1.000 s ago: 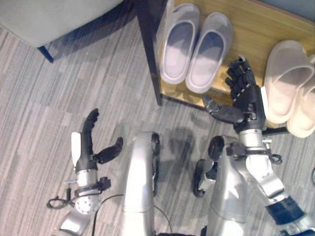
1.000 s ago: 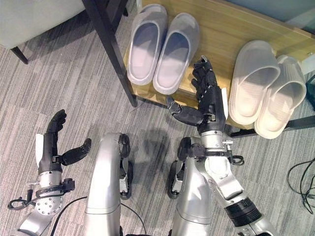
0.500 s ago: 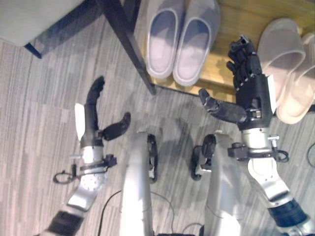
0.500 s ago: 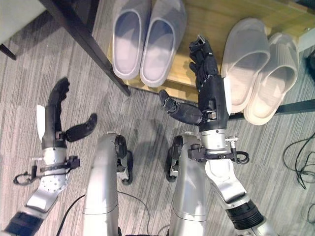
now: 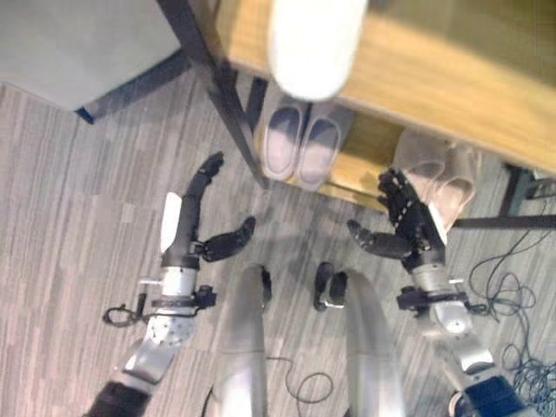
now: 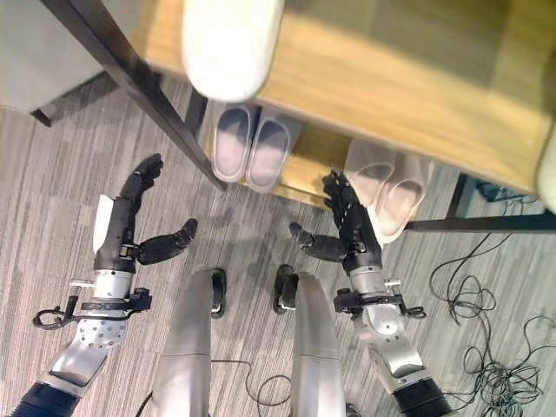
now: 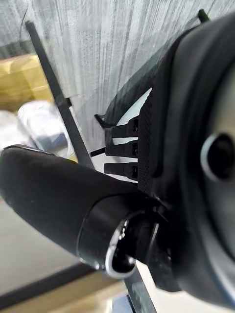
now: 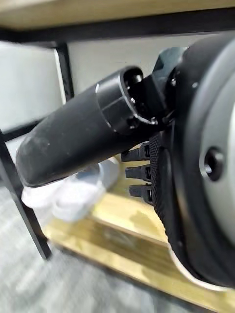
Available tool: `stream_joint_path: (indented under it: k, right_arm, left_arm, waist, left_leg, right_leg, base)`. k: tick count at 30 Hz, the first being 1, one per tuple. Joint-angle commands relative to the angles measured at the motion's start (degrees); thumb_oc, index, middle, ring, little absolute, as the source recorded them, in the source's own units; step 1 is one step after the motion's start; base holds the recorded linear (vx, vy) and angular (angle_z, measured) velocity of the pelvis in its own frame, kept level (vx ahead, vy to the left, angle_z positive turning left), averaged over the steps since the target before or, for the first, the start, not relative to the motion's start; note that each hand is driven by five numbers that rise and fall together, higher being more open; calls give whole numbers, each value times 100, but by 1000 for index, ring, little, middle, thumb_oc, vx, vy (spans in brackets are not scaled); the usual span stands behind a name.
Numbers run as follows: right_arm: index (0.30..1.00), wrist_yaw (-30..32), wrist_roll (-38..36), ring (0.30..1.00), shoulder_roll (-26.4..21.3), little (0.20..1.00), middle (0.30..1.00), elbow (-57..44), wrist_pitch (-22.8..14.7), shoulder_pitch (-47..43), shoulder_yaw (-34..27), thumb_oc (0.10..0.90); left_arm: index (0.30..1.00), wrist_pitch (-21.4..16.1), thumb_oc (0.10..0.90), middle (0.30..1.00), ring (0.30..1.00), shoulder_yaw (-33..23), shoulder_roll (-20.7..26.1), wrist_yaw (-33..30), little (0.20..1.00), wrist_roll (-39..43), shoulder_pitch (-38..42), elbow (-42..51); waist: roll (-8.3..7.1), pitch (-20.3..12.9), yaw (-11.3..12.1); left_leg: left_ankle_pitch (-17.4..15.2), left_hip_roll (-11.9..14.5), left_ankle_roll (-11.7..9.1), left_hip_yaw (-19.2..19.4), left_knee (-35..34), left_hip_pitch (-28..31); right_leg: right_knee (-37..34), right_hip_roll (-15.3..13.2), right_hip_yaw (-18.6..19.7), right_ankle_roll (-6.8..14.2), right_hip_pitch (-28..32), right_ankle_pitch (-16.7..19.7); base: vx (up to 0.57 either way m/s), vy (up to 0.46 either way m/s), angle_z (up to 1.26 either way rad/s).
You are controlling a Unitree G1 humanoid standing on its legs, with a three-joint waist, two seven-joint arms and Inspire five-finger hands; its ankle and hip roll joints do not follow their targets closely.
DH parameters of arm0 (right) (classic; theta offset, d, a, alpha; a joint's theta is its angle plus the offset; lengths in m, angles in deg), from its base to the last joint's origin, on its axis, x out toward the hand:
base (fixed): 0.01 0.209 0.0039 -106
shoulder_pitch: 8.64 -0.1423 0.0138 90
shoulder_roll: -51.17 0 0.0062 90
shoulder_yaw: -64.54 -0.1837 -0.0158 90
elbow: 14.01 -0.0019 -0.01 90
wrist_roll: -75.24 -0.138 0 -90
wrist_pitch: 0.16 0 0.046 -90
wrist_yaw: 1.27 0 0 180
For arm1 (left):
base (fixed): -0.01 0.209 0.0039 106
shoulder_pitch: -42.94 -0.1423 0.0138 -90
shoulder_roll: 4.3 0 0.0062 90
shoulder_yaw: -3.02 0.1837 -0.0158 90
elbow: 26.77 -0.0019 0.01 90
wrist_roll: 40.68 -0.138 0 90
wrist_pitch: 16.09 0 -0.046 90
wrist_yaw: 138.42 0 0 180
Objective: Arrange the slippers neatly on the shoe rack.
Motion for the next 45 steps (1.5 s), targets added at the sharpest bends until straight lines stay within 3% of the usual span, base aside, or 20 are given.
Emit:
stream_joint_path:
  k: [1,2,3,6,9,11,14,17,18,19,22,29,34,35,36,38,39,40,42,45]
  right_arm:
    - [900,-16,401,900,142,900,900,136,-270,170,-7,800]
    - [900,-37,397,900,290,900,900,676,-167,340,-15,800]
    - [900,-5,429,900,384,900,900,980,-137,372,-34,800]
    - [900,52,570,900,553,900,900,1658,-65,530,-151,800]
    - [900,43,613,900,583,900,900,1849,-81,605,-179,800]
    - [900,-54,641,900,730,900,900,2507,52,715,-179,800]
    - [900,-45,1077,900,833,900,900,3480,246,738,-121,800]
    - [900,68,1406,900,806,900,900,3659,281,731,-102,800]
    - [900,166,1710,900,800,900,900,4219,384,757,-186,800]
    - [900,142,1657,900,824,900,900,4317,410,779,-227,800]
    - [900,91,1522,900,889,900,900,4615,473,877,-424,800]
    - [900,138,1473,900,977,900,900,4953,573,944,-711,800]
    - [900,91,1404,900,1050,900,900,5352,657,925,-803,800]
    - [900,86,1381,900,1041,900,900,5523,724,824,-821,800]
    - [900,86,1381,900,1043,900,900,5525,724,824,-823,800]
    - [900,67,1331,900,1070,900,900,5576,729,803,-806,800]
    - [900,67,1331,900,1070,900,900,5575,728,799,-807,800]
    - [900,61,1243,900,1071,900,900,5660,706,832,-744,800]
    - [900,112,1134,900,1037,900,900,5696,670,978,-765,800]
    - [900,124,1128,900,1009,900,900,5729,664,1001,-763,800]
  left_arm:
    - [900,-426,800,900,900,437,-58,238,900,159,-68,92]
    - [900,-358,800,900,900,554,-137,472,900,270,-182,-60]
    - [900,-318,800,900,900,621,-166,549,900,261,-222,-160]
    - [900,-222,800,900,900,819,-278,693,900,95,-296,-486]
    - [900,-220,800,900,900,882,-271,724,900,3,-325,-591]
    - [900,-137,800,900,900,1077,-260,994,900,-168,-382,-764]
    - [900,-93,800,900,900,1349,-260,1343,900,-356,-440,-1067]
    - [900,-89,800,900,900,1370,-274,1370,900,-433,-473,-1110]
    - [900,-90,800,900,900,1421,-329,1494,900,-498,-610,-1094]
    - [900,-85,800,900,900,1432,-321,1533,900,-520,-637,-1068]
    - [900,-73,800,900,900,1432,-246,1685,900,-614,-762,-966]
    - [900,-35,800,900,900,1265,-31,1752,900,-704,-690,-892]
    - [900,8,800,900,900,1107,-31,1742,900,-426,-688,-877]
    - [900,48,800,900,900,1122,-56,1778,900,-274,-634,-911]
    - [900,50,800,900,900,1124,-53,1779,900,-271,-632,-910]
    - [900,65,800,900,900,1177,-70,1817,900,-241,-570,-894]
    - [900,64,800,900,900,1174,-69,1817,900,-241,-565,-893]
    - [900,131,800,900,900,1290,-183,1915,900,-121,-456,-827]
    - [900,153,800,900,900,1396,-347,2095,900,222,-314,-695]
    - [900,153,800,900,900,1413,-399,2136,900,289,-287,-637]
  waist:
    - [-119,-796,-53]
    - [-143,-900,-75]
    - [-146,-946,-83]
    - [-140,-1056,-113]
    - [-120,-1090,-117]
    - [-88,-1215,-148]
    - [-6,-1539,-181]
    - [52,-1620,-168]
    - [189,-1860,-191]
    - [223,-1894,-201]
    - [292,-2022,-251]
    - [438,-1899,-402]
    - [477,-2012,-308]
    - [436,-2099,-181]
    - [436,-2096,-182]
    - [362,-2128,-133]
    - [365,-2126,-133]
    - [320,-2111,-145]
    - [285,-2011,-213]
    - [287,-1981,-261]
  left_leg:
    - [275,50,59,-422,-863,446]
    - [450,56,47,-402,-1528,1116]
    - [708,35,43,-371,-1882,1343]
    - [991,9,3,-311,-2998,2473]
    - [1097,1,-20,-290,-3299,2795]
    - [1449,-18,-100,-239,-4339,3732]
    - [1838,-59,-176,-39,-5605,4910]
    - [1908,-88,-172,-8,-5871,5153]
    - [2011,-190,-90,148,-6588,5823]
    - [2025,-203,-67,192,-6715,5961]
    - [2085,-284,19,305,-6982,6200]
    - [2078,-207,106,392,-6842,6208]
    - [2085,-72,52,407,-6745,6141]
    - [2122,53,-73,450,-6625,5997]
    - [2115,55,-74,446,-6616,5999]
    - [2158,201,-215,441,-6506,5904]
    - [2204,203,-211,442,-6497,5868]
    - [2479,598,-461,364,-6401,5720]
    - [2884,1008,-613,387,-6250,5503]
    - [2974,1076,-590,420,-6179,5425]
  right_leg:
    - [-1081,-310,-141,396,432,278]
    - [-1592,-289,-191,465,1027,447]
    - [-1906,-340,-226,460,1260,702]
    - [-2817,-334,-322,580,2335,986]
    - [-3067,-352,-347,619,2652,1065]
    - [-3766,-339,-451,760,3503,1367]
    - [-4797,-223,-505,916,4503,1741]
    - [-5036,-206,-512,962,4692,1825]
    - [-5612,-172,-448,1042,5232,2001]
    - [-5662,-167,-406,1038,5313,2018]
    - [-5812,-174,-301,1095,5472,2124]
    - [-4855,-358,88,1273,5269,2118]
    - [-4877,-678,189,1248,5454,2244]
    - [-5177,-872,131,1282,5713,2259]
    - [-5204,-870,122,1282,5734,2267]
    - [-5465,-789,177,1303,5873,2030]
    - [-5481,-784,180,1296,5847,2083]
    - [-5594,-394,230,1084,5913,1579]
    - [-5695,-90,74,852,6027,1388]
    - [-5795,-13,-29,802,6116,1397]
  base:
    - [175,33,12]
    - [79,38,5]
    - [135,44,5]
    - [180,49,7]
    - [128,17,0]
    - [258,18,0]
    - [279,31,8]
    - [132,48,-6]
    - [202,113,-21]
    - [237,148,-33]
    - [33,89,-31]
    - [-84,-25,-16]
    - [-115,-247,-6]
    - [-126,-346,-1]
    - [-163,-513,-3]
    - [-79,-283,-12]
    - [-175,-546,-19]
    - [-195,-600,19]
    - [-161,-632,26]
    - [-67,-246,49]
